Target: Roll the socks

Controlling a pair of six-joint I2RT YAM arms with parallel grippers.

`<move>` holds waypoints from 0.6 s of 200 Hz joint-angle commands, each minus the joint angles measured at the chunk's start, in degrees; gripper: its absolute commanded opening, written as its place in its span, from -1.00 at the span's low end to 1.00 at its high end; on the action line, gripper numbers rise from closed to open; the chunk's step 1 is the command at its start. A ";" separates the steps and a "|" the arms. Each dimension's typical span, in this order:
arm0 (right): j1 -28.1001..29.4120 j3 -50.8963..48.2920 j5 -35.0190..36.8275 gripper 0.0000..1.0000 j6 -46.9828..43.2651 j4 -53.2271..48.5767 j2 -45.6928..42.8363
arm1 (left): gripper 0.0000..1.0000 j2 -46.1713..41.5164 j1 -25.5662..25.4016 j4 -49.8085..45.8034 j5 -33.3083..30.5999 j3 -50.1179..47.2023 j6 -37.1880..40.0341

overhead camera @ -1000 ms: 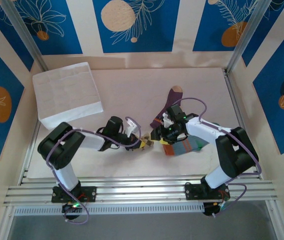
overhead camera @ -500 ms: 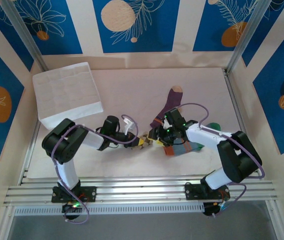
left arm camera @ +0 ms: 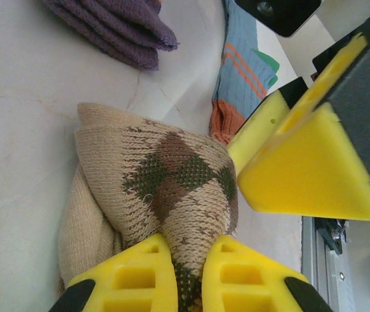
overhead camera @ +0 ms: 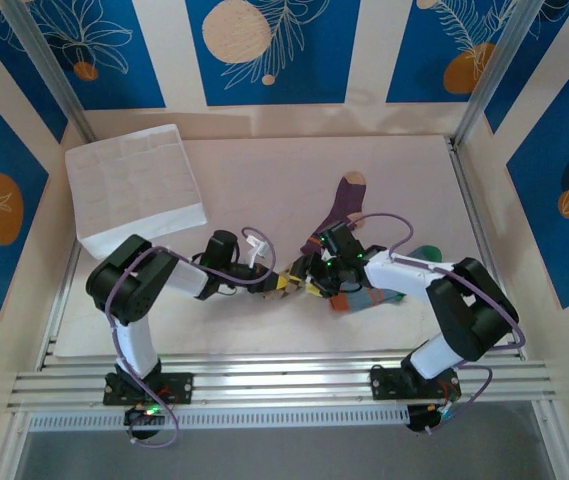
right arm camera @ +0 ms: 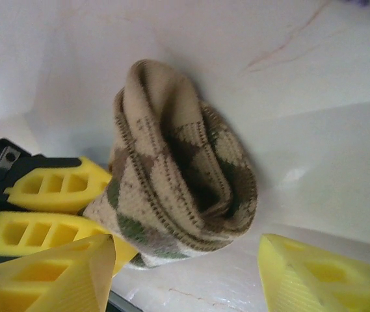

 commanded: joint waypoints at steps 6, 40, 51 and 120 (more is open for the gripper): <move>0.72 -0.42 2.44 0.22 4.01 0.66 1.41 | -1.00 4.21 1.17 -12.81 -6.44 -1.22 -1.24; 1.47 0.92 2.52 0.23 5.55 1.92 4.28 | -1.00 4.91 1.17 -13.15 -6.28 -0.74 -3.36; 1.68 1.28 2.52 0.23 6.03 2.46 5.36 | -1.00 5.35 1.17 -14.60 -6.06 -0.07 -3.70; 3.35 5.86 1.46 0.21 7.06 3.42 11.88 | -1.00 7.29 1.69 -15.33 -4.40 0.35 -7.44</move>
